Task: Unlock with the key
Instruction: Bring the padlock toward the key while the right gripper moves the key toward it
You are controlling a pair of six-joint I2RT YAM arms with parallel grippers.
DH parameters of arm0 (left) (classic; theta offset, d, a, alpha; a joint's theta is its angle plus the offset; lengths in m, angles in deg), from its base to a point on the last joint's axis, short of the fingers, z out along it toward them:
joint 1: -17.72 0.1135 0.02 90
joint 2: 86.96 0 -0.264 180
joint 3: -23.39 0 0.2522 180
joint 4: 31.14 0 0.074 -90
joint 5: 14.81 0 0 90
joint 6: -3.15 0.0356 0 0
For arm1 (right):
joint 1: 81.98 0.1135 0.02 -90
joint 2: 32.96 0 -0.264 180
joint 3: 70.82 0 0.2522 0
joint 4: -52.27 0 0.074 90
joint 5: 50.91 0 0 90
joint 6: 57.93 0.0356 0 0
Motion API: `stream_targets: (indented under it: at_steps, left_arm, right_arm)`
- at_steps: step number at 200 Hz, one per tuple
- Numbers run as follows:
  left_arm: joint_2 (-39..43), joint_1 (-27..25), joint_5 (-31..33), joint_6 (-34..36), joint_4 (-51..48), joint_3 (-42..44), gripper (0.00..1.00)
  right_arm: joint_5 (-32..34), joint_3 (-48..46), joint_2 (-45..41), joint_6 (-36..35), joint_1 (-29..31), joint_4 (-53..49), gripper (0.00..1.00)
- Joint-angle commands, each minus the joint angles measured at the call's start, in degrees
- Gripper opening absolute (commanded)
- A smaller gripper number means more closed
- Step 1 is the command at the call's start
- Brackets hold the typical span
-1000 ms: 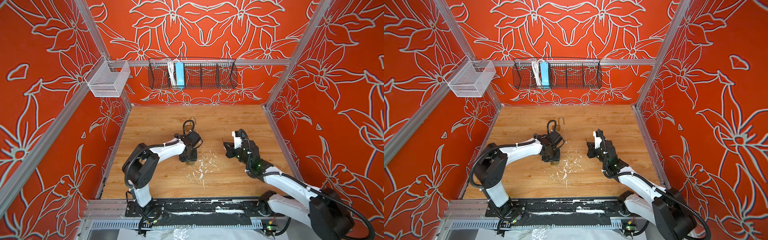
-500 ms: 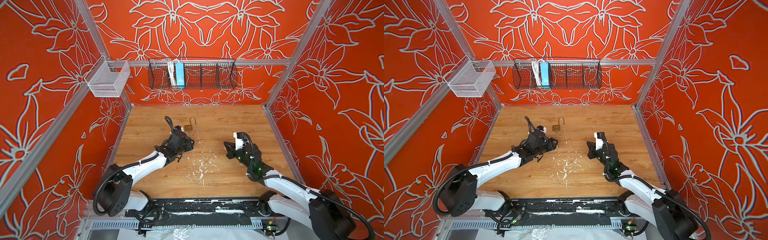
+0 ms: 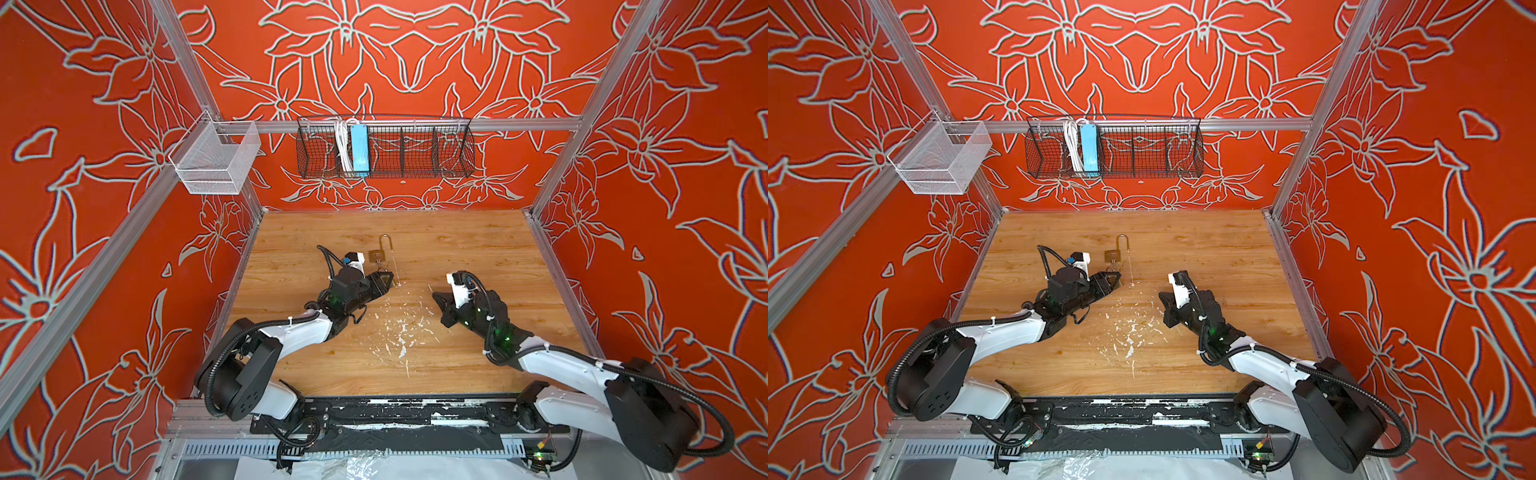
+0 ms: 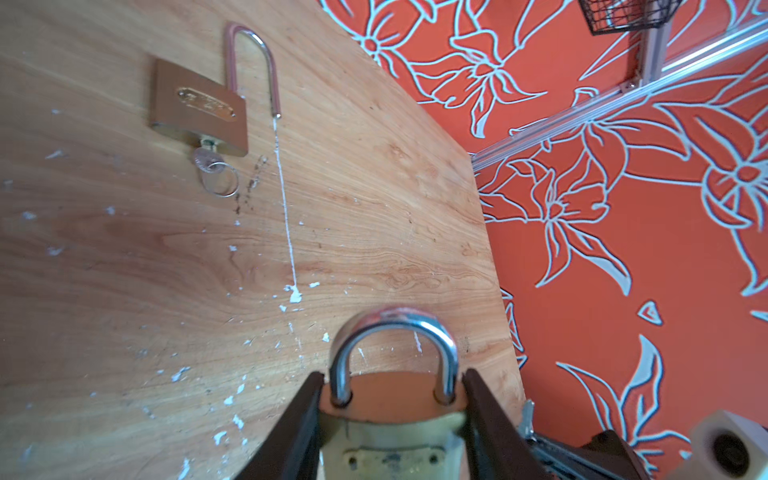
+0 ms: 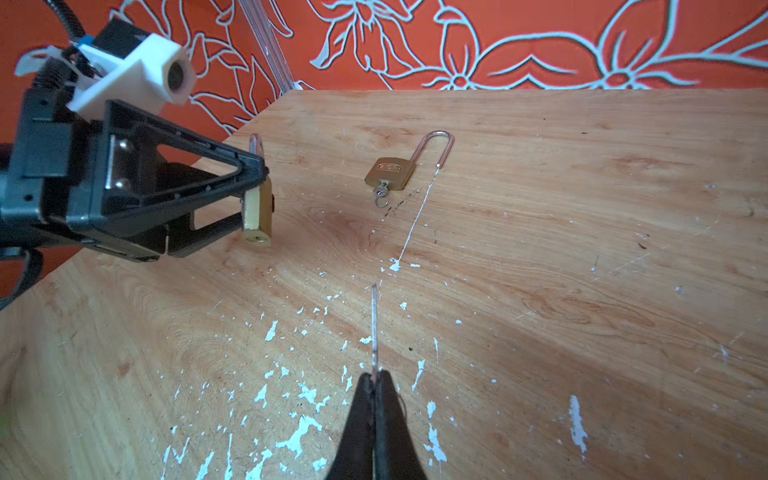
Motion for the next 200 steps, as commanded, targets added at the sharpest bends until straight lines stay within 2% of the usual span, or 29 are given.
stream_targets:
  at_steps: [1, 15, 43, 58, 84, 108, 120, 139, 161, 181, 200]
  left_arm:
    - [2.54, -0.06, -3.22, 1.51, 5.43, -1.84, 0.0]
    - [3.47, -0.07, -2.92, 1.85, 6.77, -0.34, 0.0]
    - [5.83, -0.07, 4.8, 0.03, 11.11, 5.68, 0.0]
    - [5.39, -0.07, 5.88, -1.81, 14.2, 7.95, 0.0]
    - [4.21, -0.07, 6.18, -5.44, 12.0, 8.32, 0.0]
    - [1.53, -0.07, 8.01, -11.0, 21.25, 12.42, 0.0]
    - [0.98, -0.07, 10.18, -12.94, 22.72, 13.85, 0.0]
    - [0.89, -0.07, 9.65, -11.37, 22.77, 13.8, 0.0]
    - [1.37, -0.07, 7.2, -10.0, 24.91, 13.76, 0.0]
    - [3.29, -0.16, 8.09, -9.17, 21.29, 13.4, 0.0]
    - [3.81, -0.16, 8.8, -8.8, 22.06, 14.12, 0.0]
  right_arm:
    - [0.55, 1.25, 0.55, -1.14, 0.7, 4.61, 0.0]
    - [0.03, 0.78, 0.71, -0.67, 1.47, 5.62, 0.0]
    - [-0.25, 0.79, 1.86, 0.08, 3.66, 8.29, 0.0]
    - [-1.82, 1.21, 3.3, 1.35, 3.97, 9.62, 0.0]
    - [-3.39, 1.8, 5.67, 0.92, 6.59, 11.58, 0.0]
    - [-1.51, 3.66, 9.45, 1.91, 9.64, 11.94, 0.0]
    - [-0.98, 4.19, 12.0, 3.01, 10.98, 13.77, 0.0]
    - [-0.04, 4.44, 15.16, 2.74, 13.55, 17.31, 0.0]
    - [0.54, 6.77, 17.62, 3.35, 14.54, 14.74, 0.0]
    - [-0.07, 7.28, 19.87, 4.15, 14.54, 16.02, 0.0]
    - [-1.09, 8.46, 21.28, 4.57, 14.55, 15.59, 0.0]
